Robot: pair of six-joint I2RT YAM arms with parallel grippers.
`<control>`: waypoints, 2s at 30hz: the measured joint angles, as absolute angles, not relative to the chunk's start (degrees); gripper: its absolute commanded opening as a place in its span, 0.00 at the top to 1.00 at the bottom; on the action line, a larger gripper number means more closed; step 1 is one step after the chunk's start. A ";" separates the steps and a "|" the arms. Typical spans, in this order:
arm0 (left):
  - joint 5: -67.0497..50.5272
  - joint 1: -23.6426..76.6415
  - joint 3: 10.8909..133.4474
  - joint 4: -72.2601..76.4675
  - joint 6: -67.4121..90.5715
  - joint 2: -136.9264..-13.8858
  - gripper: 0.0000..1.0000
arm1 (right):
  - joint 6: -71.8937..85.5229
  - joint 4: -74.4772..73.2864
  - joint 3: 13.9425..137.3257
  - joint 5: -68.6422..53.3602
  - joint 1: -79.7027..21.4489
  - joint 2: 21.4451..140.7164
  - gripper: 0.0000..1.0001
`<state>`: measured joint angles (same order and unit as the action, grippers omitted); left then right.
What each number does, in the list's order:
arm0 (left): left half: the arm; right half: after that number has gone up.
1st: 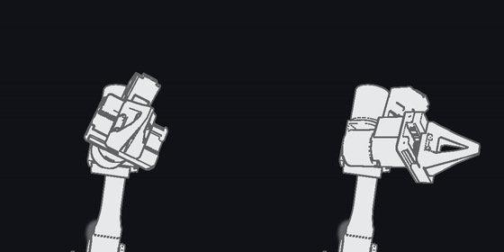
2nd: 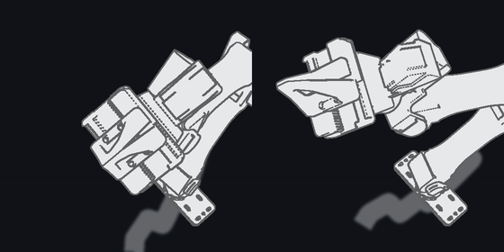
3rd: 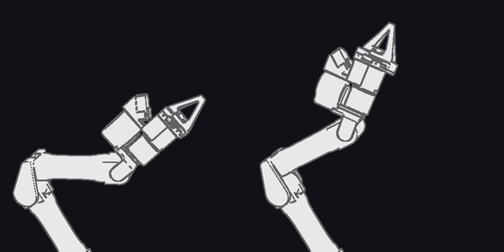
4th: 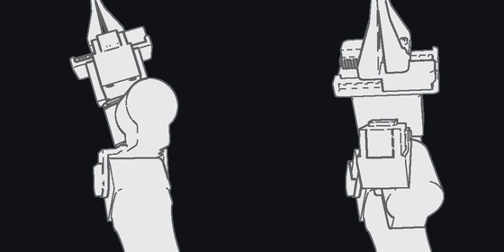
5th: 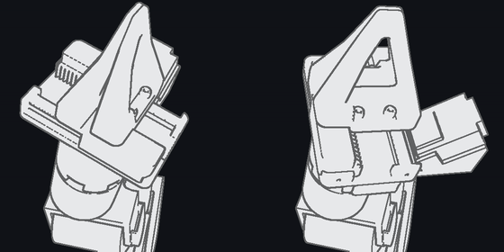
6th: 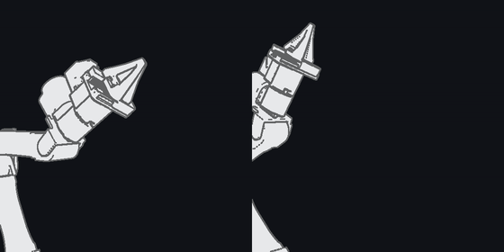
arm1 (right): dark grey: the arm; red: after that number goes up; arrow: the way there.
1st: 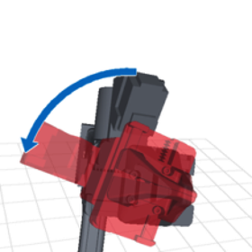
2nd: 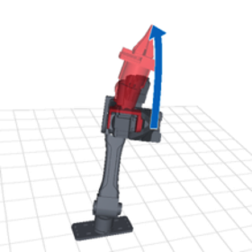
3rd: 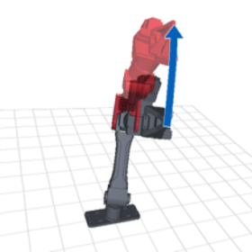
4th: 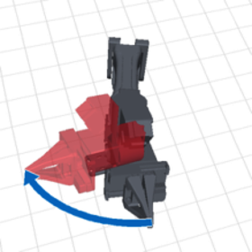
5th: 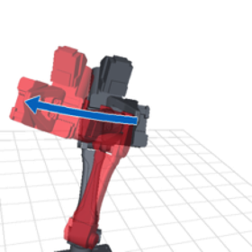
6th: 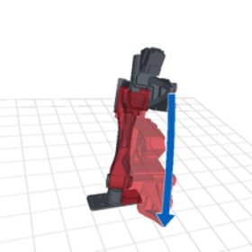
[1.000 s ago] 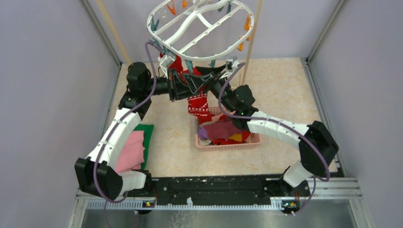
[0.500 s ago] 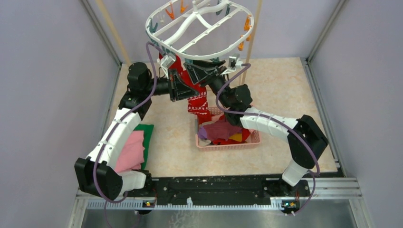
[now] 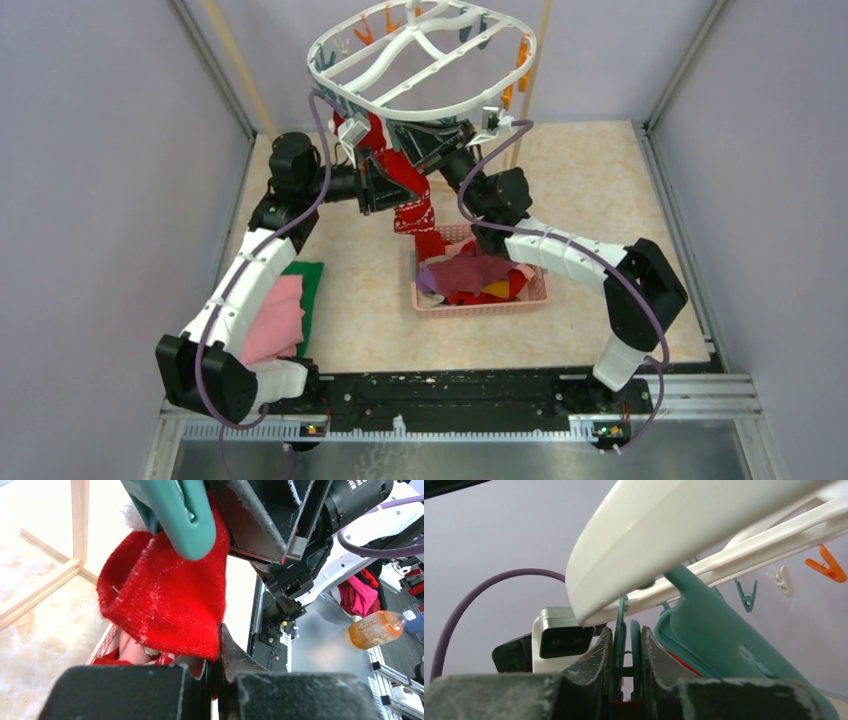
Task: Remove the socks clipped to the hanger
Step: Remove the sock from the hanger, then place the sock in the bin.
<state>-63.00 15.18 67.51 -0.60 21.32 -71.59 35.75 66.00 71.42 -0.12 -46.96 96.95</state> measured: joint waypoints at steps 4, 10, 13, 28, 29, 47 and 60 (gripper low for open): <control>-61.95 15.25 67.51 -2.28 19.42 -71.59 1.00 | 36.29 64.64 71.79 -1.89 -46.72 96.95 0.98; -60.80 16.78 67.16 -5.65 13.50 -71.48 1.00 | 35.92 60.99 71.79 -4.16 -45.89 96.60 0.99; -60.01 18.70 64.07 -6.44 10.11 -70.24 1.00 | 35.59 58.54 71.61 -5.23 -45.58 95.74 0.96; -58.19 26.37 58.13 -12.75 1.17 -71.00 1.00 | 29.50 50.30 59.83 -7.57 -44.07 81.06 0.39; -57.91 26.85 58.35 -12.84 0.71 -71.53 1.00 | 29.32 49.34 57.28 -7.88 -44.07 78.91 0.39; -58.89 34.09 68.84 -18.76 -3.99 -80.14 0.93 | 21.52 24.53 30.37 -17.69 -44.01 45.82 0.31; -63.42 34.48 74.63 -26.74 -5.89 -80.23 0.50 | 15.55 23.51 29.69 -23.29 -44.01 51.16 0.98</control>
<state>-63.42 34.48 74.63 -26.74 -5.89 -80.23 15.55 23.51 29.69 -23.29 -44.01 51.16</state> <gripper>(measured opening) 0.429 0.138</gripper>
